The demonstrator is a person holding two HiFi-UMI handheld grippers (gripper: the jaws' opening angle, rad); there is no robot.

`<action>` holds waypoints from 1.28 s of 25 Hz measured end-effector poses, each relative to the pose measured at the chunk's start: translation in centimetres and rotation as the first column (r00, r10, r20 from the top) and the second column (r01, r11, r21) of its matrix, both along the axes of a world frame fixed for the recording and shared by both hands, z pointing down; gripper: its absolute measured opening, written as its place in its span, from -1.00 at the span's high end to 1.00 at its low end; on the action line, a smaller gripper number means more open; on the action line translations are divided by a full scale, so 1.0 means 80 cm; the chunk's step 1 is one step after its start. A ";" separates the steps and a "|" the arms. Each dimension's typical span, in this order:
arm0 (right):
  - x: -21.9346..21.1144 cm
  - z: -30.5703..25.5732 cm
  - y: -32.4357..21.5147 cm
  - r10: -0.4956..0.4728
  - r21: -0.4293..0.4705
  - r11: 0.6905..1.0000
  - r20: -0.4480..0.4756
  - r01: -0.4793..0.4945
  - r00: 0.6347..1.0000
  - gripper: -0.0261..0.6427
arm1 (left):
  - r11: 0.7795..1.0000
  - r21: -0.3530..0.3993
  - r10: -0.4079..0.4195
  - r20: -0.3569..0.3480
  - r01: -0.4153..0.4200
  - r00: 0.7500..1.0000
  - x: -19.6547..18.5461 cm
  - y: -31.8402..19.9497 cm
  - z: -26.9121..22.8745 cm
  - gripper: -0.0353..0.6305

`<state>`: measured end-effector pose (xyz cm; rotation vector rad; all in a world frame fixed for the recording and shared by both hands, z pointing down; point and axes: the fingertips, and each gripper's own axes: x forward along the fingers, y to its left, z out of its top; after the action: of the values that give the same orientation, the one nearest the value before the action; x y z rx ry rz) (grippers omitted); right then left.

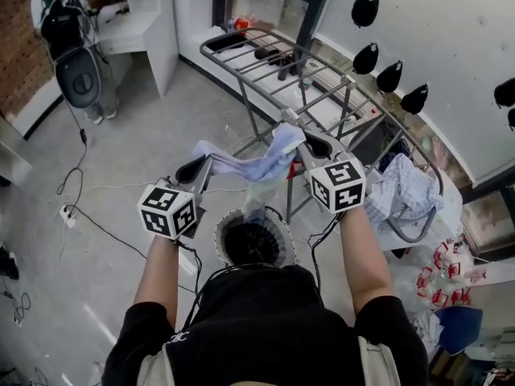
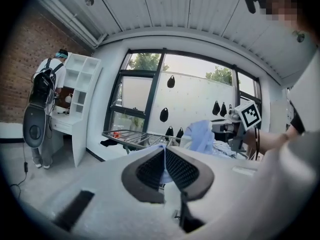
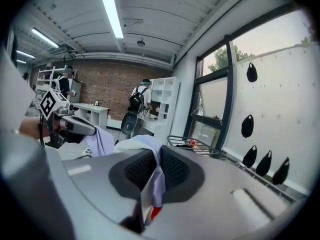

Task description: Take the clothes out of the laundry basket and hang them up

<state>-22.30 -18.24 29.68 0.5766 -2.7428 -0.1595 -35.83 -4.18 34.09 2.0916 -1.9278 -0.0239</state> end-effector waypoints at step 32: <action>0.384 -0.180 -0.435 0.441 0.191 0.877 0.040 -0.440 0.896 0.80 | 0.935 -0.007 0.354 0.091 -0.355 0.931 0.299 -0.353 -0.035 0.85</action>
<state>8.44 -53.05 15.26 1.2355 -2.5233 -0.3182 -11.94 -32.40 31.32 2.4545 -1.5663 0.1412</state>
